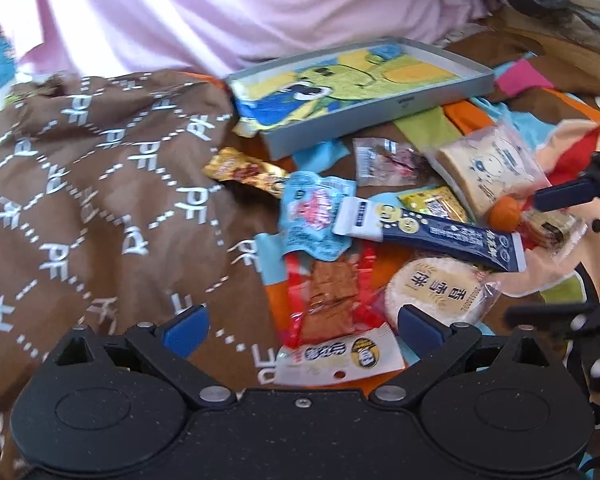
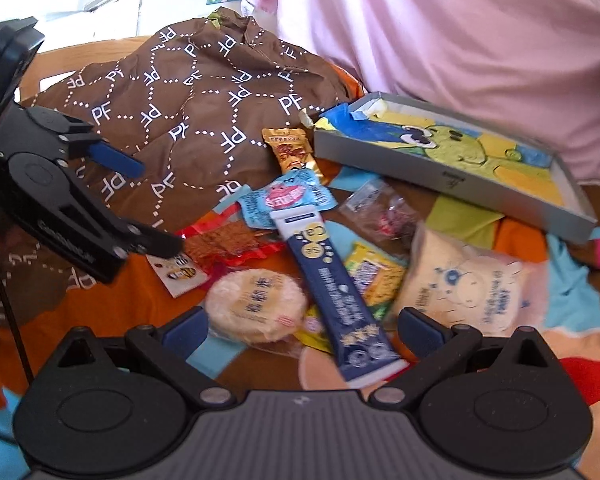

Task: Organize snacks
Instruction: 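Move the left tool to the red spicy-strip bag while the right tool approaches the round rice cracker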

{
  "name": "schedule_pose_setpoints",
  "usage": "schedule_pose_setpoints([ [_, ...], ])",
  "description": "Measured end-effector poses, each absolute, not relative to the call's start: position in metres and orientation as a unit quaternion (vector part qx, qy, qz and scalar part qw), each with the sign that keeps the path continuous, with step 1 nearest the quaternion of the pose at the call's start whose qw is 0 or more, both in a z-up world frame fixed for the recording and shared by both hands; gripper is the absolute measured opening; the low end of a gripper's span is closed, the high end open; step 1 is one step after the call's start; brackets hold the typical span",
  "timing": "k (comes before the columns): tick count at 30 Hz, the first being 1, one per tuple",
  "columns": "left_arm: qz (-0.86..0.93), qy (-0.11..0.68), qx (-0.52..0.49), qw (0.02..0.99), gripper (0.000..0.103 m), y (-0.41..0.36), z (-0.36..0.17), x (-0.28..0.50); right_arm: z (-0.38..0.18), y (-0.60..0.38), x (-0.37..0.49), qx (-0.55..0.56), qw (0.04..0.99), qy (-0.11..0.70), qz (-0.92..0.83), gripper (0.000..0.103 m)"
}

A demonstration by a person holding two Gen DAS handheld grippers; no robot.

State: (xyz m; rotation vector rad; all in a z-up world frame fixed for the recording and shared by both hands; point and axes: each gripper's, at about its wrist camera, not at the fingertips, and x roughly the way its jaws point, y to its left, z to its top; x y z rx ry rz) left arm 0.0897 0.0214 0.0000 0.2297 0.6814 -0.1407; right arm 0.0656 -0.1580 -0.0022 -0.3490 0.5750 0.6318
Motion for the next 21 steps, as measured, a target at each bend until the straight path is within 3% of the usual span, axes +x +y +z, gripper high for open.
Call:
schedule_pose_setpoints([
  [11,-0.073,0.392,0.117,0.91,0.09,0.02,-0.021,0.128,-0.028,-0.122,0.054,-0.244,0.876,0.267,0.319,0.103],
  [21,-0.119,0.406,0.108,0.9,0.091,0.008,-0.023,0.138,-0.033,-0.112,0.073,-0.226,0.871,0.29,0.325,0.094],
])
